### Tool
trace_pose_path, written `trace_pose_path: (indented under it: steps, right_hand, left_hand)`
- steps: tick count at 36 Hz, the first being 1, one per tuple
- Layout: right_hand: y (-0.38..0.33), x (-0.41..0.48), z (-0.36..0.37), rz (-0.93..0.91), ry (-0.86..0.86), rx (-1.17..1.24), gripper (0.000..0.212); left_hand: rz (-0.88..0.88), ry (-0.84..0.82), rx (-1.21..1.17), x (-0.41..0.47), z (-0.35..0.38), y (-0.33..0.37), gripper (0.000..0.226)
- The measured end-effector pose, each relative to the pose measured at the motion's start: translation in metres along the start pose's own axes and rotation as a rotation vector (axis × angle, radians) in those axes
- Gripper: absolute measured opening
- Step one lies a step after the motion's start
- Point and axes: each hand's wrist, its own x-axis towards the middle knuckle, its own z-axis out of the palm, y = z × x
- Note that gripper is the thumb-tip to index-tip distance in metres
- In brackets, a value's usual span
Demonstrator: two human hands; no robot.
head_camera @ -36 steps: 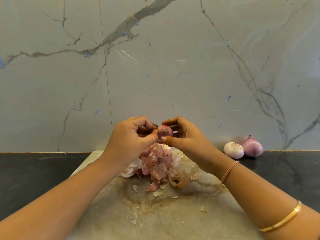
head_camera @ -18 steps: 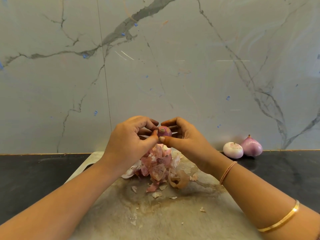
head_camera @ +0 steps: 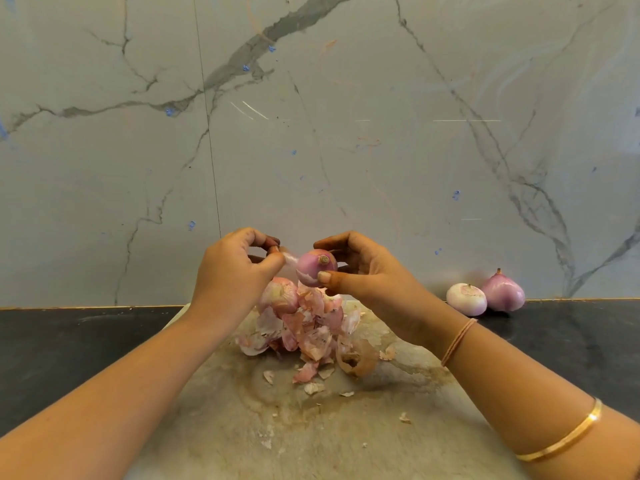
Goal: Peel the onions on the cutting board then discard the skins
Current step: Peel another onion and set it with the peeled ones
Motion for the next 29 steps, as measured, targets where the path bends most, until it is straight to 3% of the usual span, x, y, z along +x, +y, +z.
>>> trace_pose_path:
  steps: [12, 17, 23, 29]
  right_hand:
    - [-0.002, -0.002, -0.005, -0.002, -0.008, 0.274, 0.029]
    - [-0.001, 0.001, -0.008, 0.031, 0.056, 0.406, 0.033]
    - [0.004, 0.004, -0.008, 0.111, 0.121, 0.340, 0.020]
    - [0.004, 0.004, -0.008, 0.120, 0.123, 0.314, 0.023]
  left_hand:
    - [-0.076, 0.010, 0.082, 0.005, -0.002, -0.008, 0.011]
    - [-0.073, -0.080, 0.172, 0.004, -0.004, -0.008, 0.008]
    - [0.165, -0.258, -0.047, -0.006, -0.001, 0.006, 0.032]
    - [0.456, -0.291, -0.010, -0.009, 0.003, 0.006, 0.039]
